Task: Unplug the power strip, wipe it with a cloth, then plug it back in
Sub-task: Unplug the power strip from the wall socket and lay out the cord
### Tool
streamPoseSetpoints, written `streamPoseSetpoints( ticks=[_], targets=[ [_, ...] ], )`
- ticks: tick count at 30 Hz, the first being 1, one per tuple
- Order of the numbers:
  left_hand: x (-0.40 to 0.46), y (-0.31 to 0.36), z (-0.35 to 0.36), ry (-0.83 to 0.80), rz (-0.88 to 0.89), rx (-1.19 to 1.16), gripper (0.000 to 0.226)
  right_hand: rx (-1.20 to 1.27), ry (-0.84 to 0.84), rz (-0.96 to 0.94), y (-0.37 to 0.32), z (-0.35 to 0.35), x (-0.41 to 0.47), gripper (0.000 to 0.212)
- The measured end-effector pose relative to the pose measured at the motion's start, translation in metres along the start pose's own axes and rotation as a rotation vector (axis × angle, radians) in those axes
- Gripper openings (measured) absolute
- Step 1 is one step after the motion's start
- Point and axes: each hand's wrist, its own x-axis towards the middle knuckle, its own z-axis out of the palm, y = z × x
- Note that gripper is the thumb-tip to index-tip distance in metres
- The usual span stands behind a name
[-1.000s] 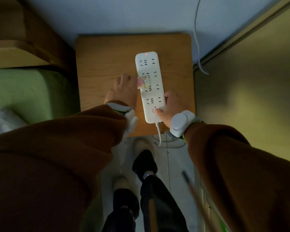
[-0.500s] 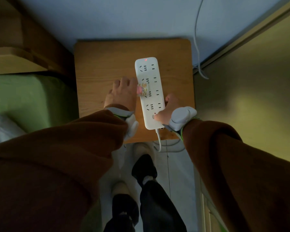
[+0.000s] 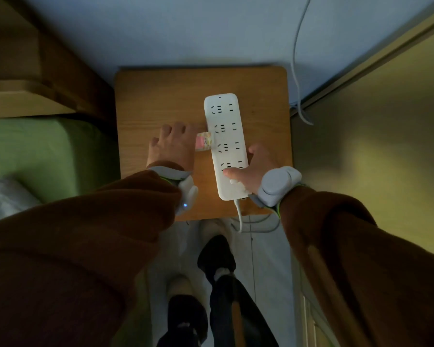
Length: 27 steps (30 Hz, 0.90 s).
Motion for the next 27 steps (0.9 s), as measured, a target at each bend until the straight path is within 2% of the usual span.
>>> streamPoseSetpoints(
  ticks=[3,7,13,16,20,23,27],
  targets=[
    [-0.001,-0.026,-0.008,-0.049,-0.084,0.046,0.052,-0.065,0.013,0.005,-0.003,-0.004,0.003,0.056],
    [-0.007,-0.052,-0.012,-0.053,-0.147,0.082,0.046,-0.136,0.02,0.062,-0.006,-0.006,0.005,0.076],
    [-0.011,-0.06,-0.008,-0.097,-0.19,0.066,0.047,0.03,-0.053,0.153,0.001,-0.009,0.0,0.057],
    [-0.014,-0.06,-0.01,-0.105,-0.183,0.042,0.042,-0.071,0.007,0.152,0.008,-0.011,0.0,0.073],
    [-0.014,-0.05,-0.027,-0.111,-0.168,0.032,0.041,-0.028,0.095,0.179,0.01,-0.02,-0.006,0.074],
    [-0.005,-0.019,-0.057,-0.096,-0.157,-0.069,0.048,0.112,0.214,0.13,-0.005,-0.045,-0.012,0.069],
    [0.014,0.04,-0.109,-0.005,-0.079,-0.41,0.056,0.249,0.36,-0.039,-0.046,-0.098,-0.011,0.056]
  ],
)
